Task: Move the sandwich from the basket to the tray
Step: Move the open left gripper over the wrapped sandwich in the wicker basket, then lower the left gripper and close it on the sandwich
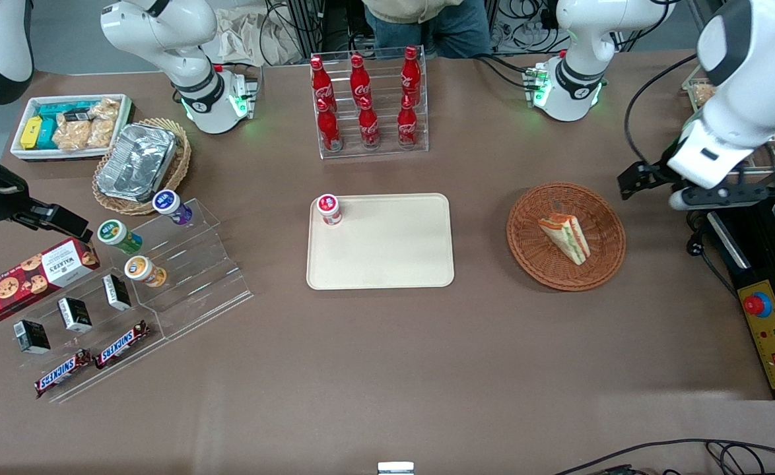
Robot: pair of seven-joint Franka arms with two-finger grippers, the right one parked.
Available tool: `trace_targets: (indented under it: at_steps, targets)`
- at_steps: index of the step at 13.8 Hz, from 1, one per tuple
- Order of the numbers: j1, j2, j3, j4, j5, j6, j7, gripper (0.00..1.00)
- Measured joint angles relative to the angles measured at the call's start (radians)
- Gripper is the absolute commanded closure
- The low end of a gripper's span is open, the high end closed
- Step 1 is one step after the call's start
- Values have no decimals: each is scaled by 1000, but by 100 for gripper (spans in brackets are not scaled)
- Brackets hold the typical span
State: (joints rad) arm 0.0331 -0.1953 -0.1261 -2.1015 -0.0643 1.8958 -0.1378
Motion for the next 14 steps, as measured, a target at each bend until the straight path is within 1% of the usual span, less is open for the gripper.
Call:
trace_targets:
  at_steps: [1, 4, 6, 10, 14]
  targets:
    - [0, 4, -6, -25, -5, 20, -34, 0]
    - [-1, 30, -26, -69, -2, 89, -240, 0]
    - [-1, 50, -35, -95, 2, 139, -289, 0]
    - [-1, 73, -41, -219, 2, 283, -374, 0]
    - [-1, 140, -48, -241, 3, 346, -476, 0]
